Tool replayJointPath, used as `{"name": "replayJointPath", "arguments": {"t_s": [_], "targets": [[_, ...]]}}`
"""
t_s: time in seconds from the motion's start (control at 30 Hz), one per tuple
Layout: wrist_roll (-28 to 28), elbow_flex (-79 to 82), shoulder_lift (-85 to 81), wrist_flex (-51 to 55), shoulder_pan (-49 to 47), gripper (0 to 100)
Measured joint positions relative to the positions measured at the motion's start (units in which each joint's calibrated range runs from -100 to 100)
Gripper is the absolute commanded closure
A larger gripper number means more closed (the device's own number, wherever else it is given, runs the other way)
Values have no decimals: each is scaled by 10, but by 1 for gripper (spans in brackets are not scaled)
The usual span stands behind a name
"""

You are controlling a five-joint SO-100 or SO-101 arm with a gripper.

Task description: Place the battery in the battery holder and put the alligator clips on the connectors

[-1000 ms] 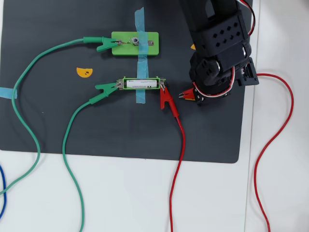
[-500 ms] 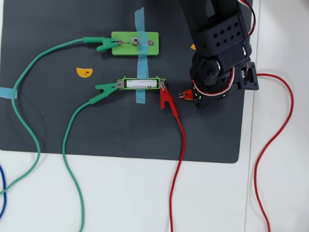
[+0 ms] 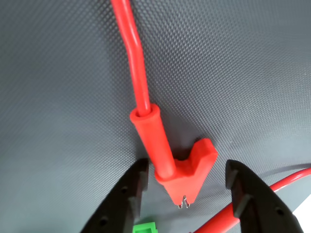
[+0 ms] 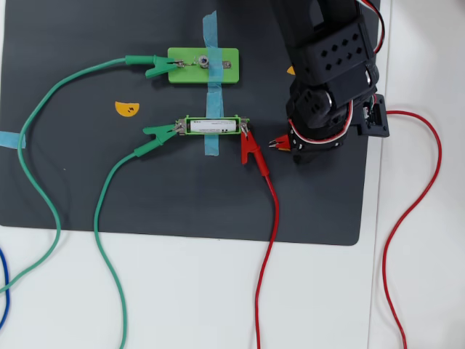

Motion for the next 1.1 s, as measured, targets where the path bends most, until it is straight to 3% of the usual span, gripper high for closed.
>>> {"name": "replayJointPath", "arguments": {"t_s": [0.7,0.93,1.1], "targets": [[-34,-44,39,14,-13,85],[-34,-46,42,14,-13,98],[-34,-48,42,14,-13,99]]}}
